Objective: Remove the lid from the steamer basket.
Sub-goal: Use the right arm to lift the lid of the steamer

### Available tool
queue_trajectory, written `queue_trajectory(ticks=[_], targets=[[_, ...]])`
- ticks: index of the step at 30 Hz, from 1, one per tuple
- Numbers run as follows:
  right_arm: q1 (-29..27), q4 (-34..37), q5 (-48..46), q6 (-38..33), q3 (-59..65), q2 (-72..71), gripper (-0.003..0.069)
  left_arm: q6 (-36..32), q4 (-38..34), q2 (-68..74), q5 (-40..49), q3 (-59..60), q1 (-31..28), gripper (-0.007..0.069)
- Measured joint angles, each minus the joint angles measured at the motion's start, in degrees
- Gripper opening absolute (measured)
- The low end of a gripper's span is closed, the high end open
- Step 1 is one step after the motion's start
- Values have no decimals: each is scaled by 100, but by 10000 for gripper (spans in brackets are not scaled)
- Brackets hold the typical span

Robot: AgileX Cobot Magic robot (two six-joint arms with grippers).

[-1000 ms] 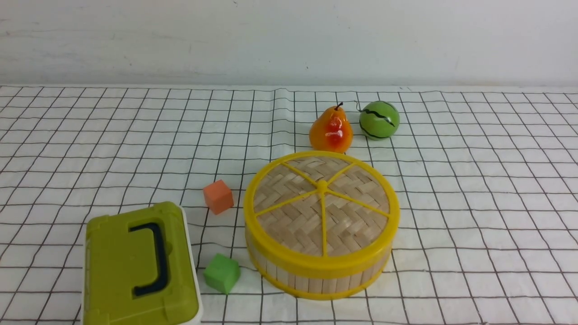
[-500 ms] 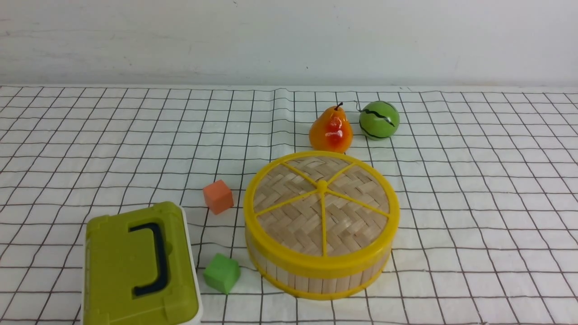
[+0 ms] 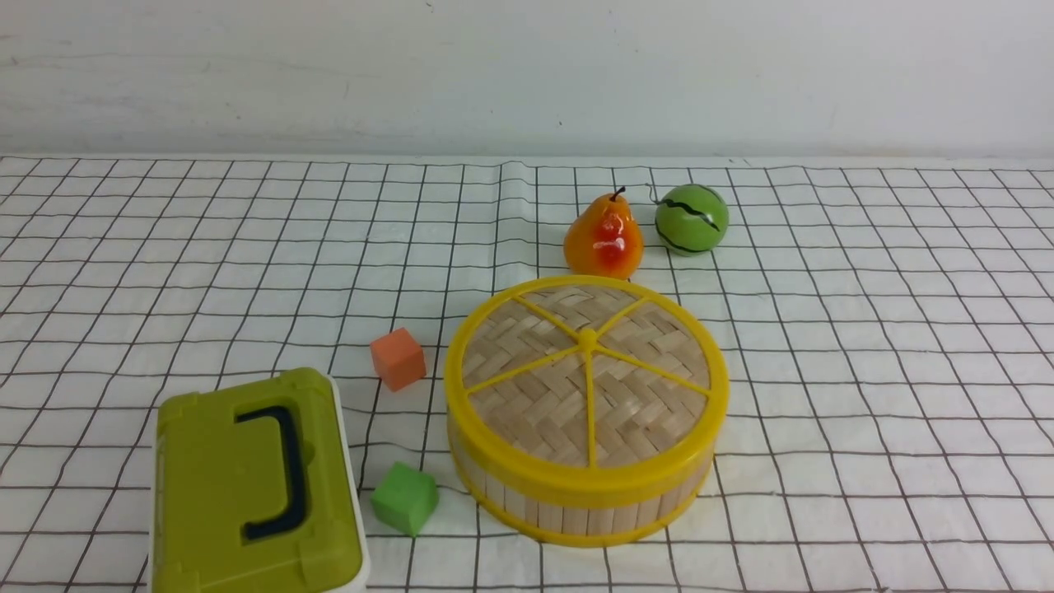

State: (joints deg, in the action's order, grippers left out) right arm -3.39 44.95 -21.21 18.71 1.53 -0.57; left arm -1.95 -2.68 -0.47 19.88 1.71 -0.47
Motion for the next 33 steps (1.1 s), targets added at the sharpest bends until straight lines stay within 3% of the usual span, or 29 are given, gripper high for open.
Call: queue_trajectory(ticks=[8,15,23,28,33], targets=[[0,-80,-387,-1254,-481,15,231,0,0,0,0,0,0,239],[0,-868,-1700,-3189,-2665,1622,-7,0,0,0,0,0,0,239],[64,-1237,-3651,-5314,-4824,4036,-20,0,0,0,0,0,0,239],[491,-1448,-4096,-5525,-5428,4912,-17,0,0,0,0,0,0,239],[1378,-2433,-4387,-4614,-6462,6082,-11,0,0,0,0,0,0,239]])
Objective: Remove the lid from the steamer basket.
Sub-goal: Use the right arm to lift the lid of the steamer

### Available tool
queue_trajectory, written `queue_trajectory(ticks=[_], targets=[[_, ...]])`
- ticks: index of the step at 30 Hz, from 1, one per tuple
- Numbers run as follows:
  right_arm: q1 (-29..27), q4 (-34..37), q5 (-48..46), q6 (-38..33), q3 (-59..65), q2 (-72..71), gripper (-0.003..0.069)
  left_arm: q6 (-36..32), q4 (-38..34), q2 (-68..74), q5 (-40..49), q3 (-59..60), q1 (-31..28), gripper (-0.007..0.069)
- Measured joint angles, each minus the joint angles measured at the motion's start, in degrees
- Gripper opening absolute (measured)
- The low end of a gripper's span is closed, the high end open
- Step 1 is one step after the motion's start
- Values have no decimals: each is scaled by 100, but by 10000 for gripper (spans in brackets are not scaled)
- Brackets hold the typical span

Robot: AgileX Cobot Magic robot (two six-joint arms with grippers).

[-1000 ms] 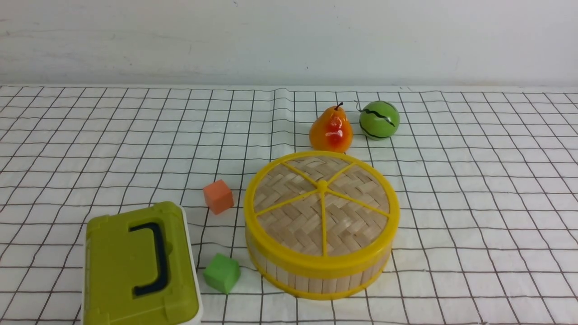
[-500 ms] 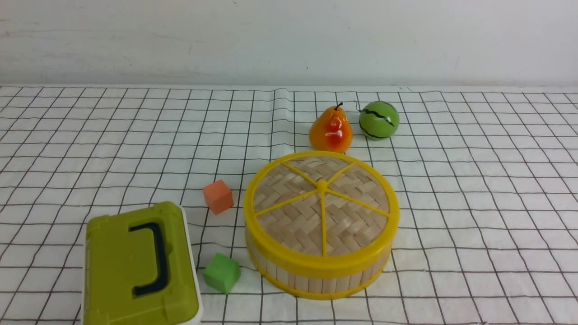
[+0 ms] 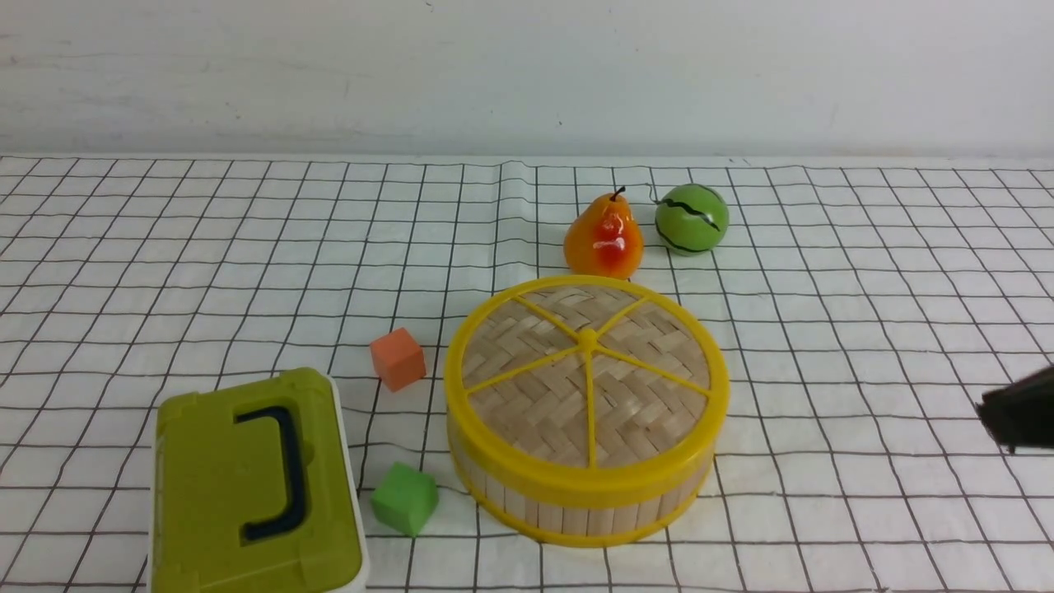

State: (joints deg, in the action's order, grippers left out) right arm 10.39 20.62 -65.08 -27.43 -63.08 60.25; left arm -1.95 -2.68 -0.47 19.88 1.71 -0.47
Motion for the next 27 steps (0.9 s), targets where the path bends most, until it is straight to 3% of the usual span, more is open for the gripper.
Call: queue_trajectory(ticks=[4,14,22,24,27], targets=[[607,-569,-22,508,-796,827,-8,0,0,0,0,0,0,239],[1474,-883,-72,810,-2435,2818,57,0,0,0,0,0,0,239],[1836,-1206,-22,1313,-3780,4595,347,0,0,0,0,0,0,239],[1872,-1192,115,1325,-4006,4939,395,0,0,0,0,0,0,239],[1878,-1146,325,1332,-4141,5266,409,0,0,0,0,0,0,239]])
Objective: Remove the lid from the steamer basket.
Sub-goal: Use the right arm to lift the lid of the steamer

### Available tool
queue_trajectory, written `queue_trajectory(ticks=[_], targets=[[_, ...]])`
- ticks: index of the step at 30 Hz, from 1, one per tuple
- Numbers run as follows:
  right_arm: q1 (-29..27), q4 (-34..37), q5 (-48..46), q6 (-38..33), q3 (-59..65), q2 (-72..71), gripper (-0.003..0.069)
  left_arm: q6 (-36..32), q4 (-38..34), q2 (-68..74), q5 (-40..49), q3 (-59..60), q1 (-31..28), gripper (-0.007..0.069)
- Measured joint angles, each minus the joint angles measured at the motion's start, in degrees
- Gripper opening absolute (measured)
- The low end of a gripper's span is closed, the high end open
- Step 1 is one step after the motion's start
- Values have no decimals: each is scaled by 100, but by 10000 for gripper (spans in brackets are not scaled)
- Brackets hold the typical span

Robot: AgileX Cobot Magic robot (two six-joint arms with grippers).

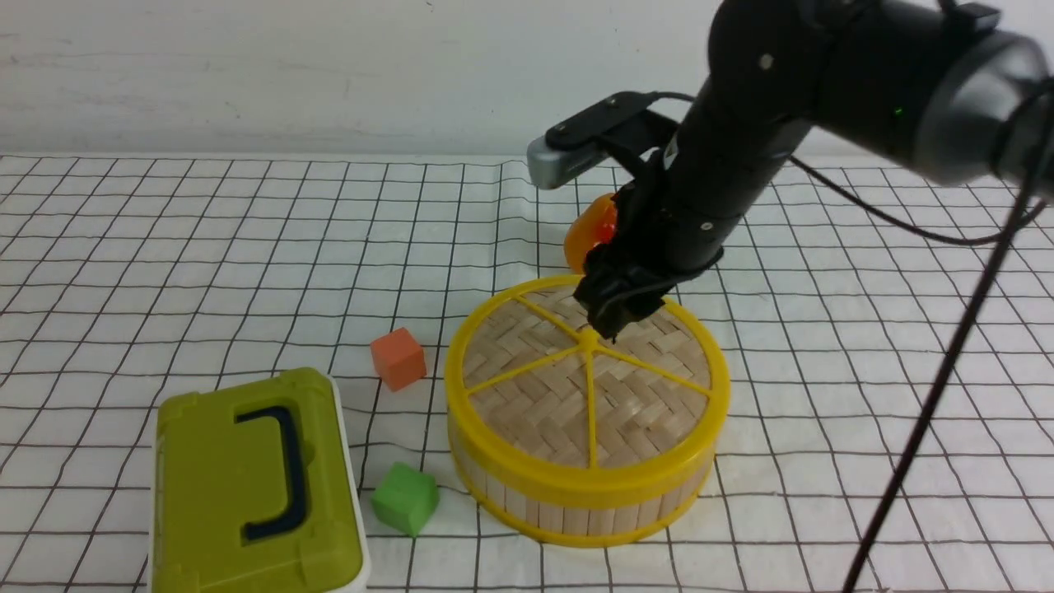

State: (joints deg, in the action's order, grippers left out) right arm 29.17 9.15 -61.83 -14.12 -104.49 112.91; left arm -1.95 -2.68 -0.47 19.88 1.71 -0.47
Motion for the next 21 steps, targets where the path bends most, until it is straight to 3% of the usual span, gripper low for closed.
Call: queue_trajectory(ticks=[10,15,16,18,21], targets=[[0,223,306,13,-77,540,321,0,0,0,0,0,0,239],[0,298,287,13,-77,540,204,0,0,0,0,0,0,239],[0,327,280,13,-81,529,130,0,0,0,0,0,0,239],[0,327,280,13,-81,507,97,0,0,0,0,0,0,239],[0,276,249,13,-75,405,105,0,0,0,0,0,0,239]])
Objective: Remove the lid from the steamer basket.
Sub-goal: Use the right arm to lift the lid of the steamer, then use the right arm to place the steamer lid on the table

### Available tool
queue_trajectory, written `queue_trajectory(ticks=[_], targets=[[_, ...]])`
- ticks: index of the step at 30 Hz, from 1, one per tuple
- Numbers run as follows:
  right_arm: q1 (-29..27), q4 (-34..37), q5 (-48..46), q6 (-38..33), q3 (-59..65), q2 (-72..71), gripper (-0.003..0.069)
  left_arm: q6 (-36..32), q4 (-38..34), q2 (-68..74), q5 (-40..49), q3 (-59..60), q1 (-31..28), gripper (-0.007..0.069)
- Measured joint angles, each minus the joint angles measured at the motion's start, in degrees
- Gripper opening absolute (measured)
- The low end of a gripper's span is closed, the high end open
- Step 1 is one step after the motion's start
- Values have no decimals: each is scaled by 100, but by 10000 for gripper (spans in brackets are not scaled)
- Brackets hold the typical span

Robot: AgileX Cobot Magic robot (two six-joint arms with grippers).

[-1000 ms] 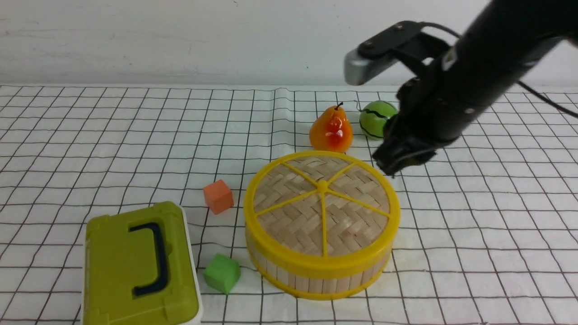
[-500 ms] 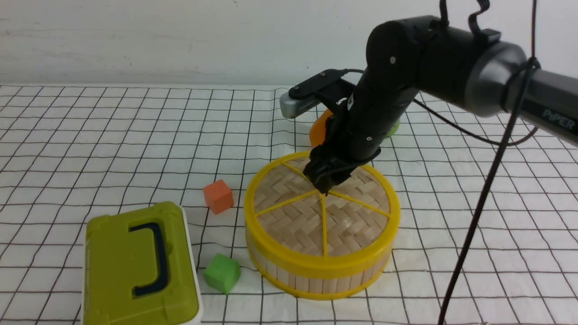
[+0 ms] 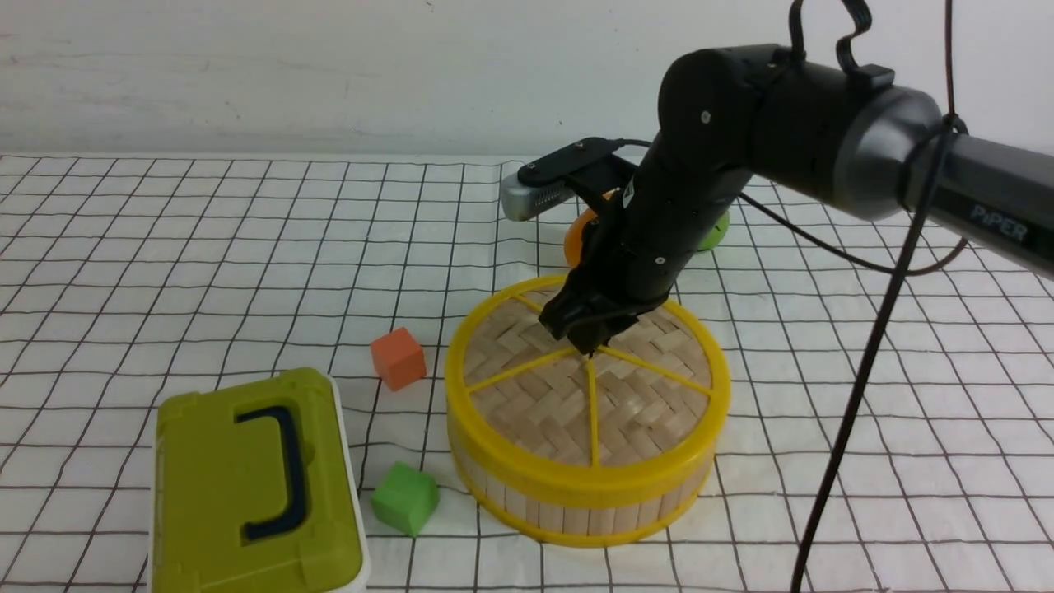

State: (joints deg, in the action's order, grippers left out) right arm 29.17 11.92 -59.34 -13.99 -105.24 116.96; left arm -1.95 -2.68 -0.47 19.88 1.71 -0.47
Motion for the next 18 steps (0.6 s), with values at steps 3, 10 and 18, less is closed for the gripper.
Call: queue_trajectory(ticks=[3,10,18], targets=[[-5,-168,-160,0,11,-359,105,0,0,0,0,0,0,239],[-214,-1056,-921,340,14,-1539,105,0,0,0,0,0,0,239],[-1593,-1375,-663,794,959,-2009,105,0,0,0,0,0,0,239]])
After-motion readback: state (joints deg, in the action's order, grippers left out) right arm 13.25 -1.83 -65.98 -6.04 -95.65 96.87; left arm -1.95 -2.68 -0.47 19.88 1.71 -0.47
